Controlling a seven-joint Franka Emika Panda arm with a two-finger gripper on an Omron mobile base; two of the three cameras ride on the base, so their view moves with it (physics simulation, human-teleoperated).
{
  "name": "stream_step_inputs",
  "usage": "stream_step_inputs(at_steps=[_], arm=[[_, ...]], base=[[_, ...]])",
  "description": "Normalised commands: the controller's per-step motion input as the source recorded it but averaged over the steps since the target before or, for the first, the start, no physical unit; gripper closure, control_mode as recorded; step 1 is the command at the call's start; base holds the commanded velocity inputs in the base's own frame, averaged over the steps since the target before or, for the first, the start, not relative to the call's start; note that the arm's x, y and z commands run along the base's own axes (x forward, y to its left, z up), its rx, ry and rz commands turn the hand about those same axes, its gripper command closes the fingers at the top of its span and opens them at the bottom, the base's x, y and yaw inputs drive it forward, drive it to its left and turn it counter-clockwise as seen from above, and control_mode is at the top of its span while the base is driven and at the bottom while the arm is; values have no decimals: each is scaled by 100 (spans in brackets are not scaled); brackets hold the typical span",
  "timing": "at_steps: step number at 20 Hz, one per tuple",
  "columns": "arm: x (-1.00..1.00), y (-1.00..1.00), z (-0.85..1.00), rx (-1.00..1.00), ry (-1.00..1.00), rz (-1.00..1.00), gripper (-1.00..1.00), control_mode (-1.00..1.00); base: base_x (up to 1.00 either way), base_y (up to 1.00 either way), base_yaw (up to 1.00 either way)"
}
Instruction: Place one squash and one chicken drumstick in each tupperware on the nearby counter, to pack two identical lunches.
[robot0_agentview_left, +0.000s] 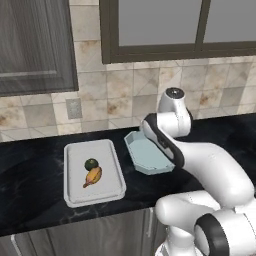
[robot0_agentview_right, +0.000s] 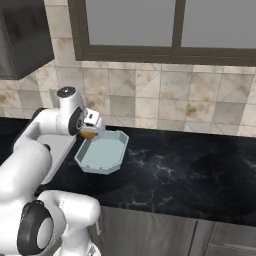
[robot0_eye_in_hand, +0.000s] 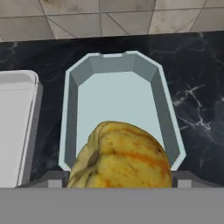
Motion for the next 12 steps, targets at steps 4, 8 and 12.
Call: stream_step_inputs(at_steps=[4, 8, 12], arm=[[49, -8, -40, 0, 11, 0, 100, -100], [44, -9, -36, 0, 7, 0, 100, -100], [41, -6, -38, 0, 5, 0, 100, -100]], base=[[0, 0, 0], [0, 0, 0], [0, 0, 0]])
